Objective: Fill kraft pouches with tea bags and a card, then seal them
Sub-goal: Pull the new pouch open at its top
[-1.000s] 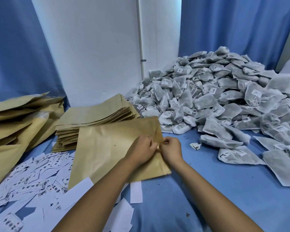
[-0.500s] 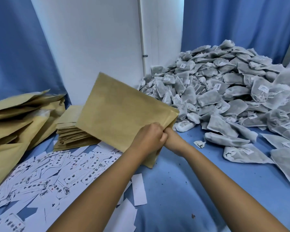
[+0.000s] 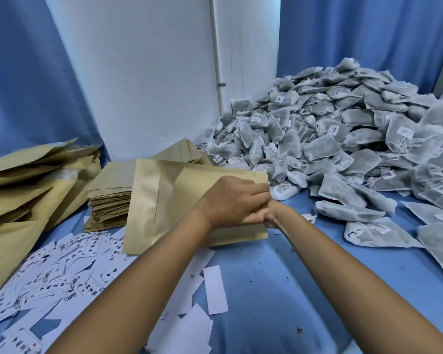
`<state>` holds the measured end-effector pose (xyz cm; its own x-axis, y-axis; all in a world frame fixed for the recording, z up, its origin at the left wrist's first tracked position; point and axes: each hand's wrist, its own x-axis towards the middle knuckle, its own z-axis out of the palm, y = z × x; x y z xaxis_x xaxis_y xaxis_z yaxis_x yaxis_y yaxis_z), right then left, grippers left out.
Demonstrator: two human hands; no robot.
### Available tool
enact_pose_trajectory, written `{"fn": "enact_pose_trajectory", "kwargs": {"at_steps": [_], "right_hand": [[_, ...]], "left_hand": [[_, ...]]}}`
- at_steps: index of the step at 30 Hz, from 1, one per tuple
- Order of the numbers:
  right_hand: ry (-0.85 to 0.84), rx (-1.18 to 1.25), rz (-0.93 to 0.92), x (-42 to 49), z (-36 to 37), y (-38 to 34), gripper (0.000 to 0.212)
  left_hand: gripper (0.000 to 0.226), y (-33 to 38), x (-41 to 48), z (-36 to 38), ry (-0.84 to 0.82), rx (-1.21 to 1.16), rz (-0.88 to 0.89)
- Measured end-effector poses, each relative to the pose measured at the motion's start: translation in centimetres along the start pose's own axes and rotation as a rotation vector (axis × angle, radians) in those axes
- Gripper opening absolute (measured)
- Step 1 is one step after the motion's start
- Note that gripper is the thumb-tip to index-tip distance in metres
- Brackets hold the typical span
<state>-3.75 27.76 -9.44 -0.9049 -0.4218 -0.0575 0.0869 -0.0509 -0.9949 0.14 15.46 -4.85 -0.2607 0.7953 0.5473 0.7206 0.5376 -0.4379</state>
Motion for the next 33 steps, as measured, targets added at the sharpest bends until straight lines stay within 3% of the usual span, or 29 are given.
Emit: {"fn": "enact_pose_trajectory", "kwargs": {"at_steps": [3, 6, 10, 14, 16, 17, 18, 20, 21, 24, 28, 31, 33], "right_hand": [[-0.091, 0.109, -0.092, -0.1, 0.2, -0.8, 0.010], [-0.201, 0.209, -0.172, -0.3, 0.1, -1.3, 0.011], [-0.198, 0.432, -0.385, 0.8, -2.7, -2.3, 0.016], [0.197, 0.698, -0.416, 3.5, -6.7, -2.0, 0.020], [0.502, 0.414, -0.450, 5.2, -8.3, -1.1, 0.018], [0.627, 0.041, -0.411, 6.3, -9.1, -0.5, 0.030], [0.668, -0.410, -0.290, 7.3, -10.1, 0.3, 0.059], [0.560, -1.036, -0.003, 9.0, -12.1, 1.8, 0.104], [0.472, -1.136, 0.073, 9.4, -12.5, 2.2, 0.111], [0.379, -1.124, 0.096, 10.8, -12.8, 3.5, 0.099], [0.684, -1.188, -0.086, 11.0, -12.4, 4.8, 0.057], [0.721, -0.776, -0.307, 9.3, -12.2, 4.7, 0.044], [0.742, -0.451, -0.352, 7.6, -11.4, 4.6, 0.044]], "left_hand": [[0.025, -0.8, 0.6, -0.8, 0.055, 0.050, -0.008], [0.030, -1.5, 2.0, -1.6, 0.076, 0.052, 0.016], [0.028, -3.2, 3.0, -2.5, 0.056, 0.033, 0.019], [0.034, -4.3, 2.4, -1.7, -0.046, 0.037, -0.029], [0.039, -4.9, 2.2, -1.2, -0.065, 0.027, -0.108], [0.042, -5.4, 2.3, -1.0, -0.081, 0.030, -0.144], [0.045, -5.9, 2.4, -1.0, -0.116, 0.034, -0.166], [0.048, -6.9, 2.7, -1.2, -0.168, 0.030, -0.167], [0.048, -7.3, 2.9, -1.4, -0.172, 0.036, -0.161], [0.044, -7.6, 3.5, -1.5, -0.233, 0.041, -0.119], [0.044, -7.2, 1.6, -0.6, -0.309, 0.003, -0.179], [0.041, -6.8, -0.8, 0.2, -0.296, -0.001, -0.266], [0.043, -6.6, -2.0, 0.6, -0.313, 0.021, -0.280]]}}
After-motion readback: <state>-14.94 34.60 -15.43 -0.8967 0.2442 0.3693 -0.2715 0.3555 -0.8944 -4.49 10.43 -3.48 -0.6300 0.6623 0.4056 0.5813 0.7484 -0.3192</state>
